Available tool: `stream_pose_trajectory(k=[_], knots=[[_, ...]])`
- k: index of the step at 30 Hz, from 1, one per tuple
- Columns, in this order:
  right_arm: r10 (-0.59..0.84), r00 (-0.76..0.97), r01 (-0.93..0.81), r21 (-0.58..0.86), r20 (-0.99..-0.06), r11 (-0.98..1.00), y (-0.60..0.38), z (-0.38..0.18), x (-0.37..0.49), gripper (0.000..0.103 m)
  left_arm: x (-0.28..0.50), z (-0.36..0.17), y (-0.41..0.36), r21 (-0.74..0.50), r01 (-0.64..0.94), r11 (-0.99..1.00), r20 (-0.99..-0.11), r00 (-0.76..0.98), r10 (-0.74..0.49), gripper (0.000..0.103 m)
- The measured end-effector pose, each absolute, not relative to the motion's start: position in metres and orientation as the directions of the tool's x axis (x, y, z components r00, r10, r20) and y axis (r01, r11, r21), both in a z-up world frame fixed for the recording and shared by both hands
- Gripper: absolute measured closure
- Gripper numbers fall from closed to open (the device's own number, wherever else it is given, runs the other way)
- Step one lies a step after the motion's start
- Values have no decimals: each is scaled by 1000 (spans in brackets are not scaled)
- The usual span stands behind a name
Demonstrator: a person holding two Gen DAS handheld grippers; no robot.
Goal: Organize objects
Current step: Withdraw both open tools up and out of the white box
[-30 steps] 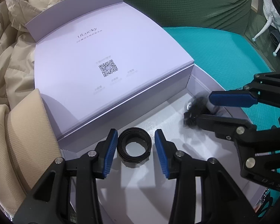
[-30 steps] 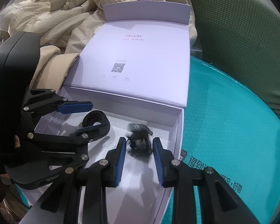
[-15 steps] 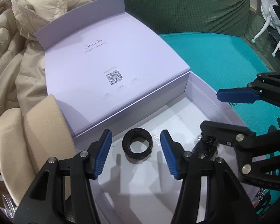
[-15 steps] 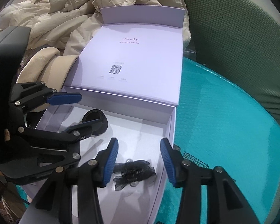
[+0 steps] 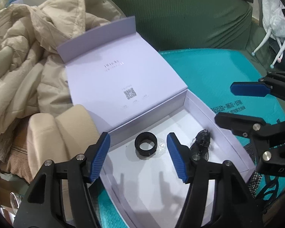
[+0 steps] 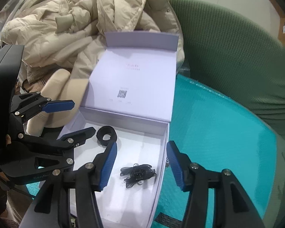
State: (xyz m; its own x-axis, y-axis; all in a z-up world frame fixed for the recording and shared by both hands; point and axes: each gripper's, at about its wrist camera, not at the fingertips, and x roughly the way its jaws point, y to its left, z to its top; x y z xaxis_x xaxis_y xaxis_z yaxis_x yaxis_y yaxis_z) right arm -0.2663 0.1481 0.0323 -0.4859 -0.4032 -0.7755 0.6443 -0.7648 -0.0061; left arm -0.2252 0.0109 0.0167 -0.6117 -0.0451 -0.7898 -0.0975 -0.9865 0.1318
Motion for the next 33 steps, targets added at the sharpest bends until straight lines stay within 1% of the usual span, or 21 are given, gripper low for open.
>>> stream_pose_trajectory(k=[3, 11, 14, 22, 26, 33], knots=[[-401, -506, 643, -24, -764, -766, 150, 48, -258, 43, -219, 29, 9, 133, -92, -987, -776, -629, -47, 39], [-403, -549, 639, -57, -732, -767, 155, 83, -233, 37, -189, 63, 14, 156, -70, -985, -742, -667, -70, 26], [-399, -564, 633, -68, -723, -771, 159, 93, -224, 35, -182, 72, 16, 160, -61, -985, -732, -676, -77, 23], [-386, -586, 614, -81, -712, -785, 170, 108, -204, 30, -163, 89, 21, 160, -57, -986, -722, -687, -78, 20], [-386, -596, 603, -75, -704, -794, 178, 114, -194, 25, -151, 96, 24, 158, -58, -986, -715, -695, -74, 18], [-383, -602, 590, -68, -701, -804, 189, 118, -176, 20, -133, 99, 26, 114, -58, -992, -734, -678, -45, 17]])
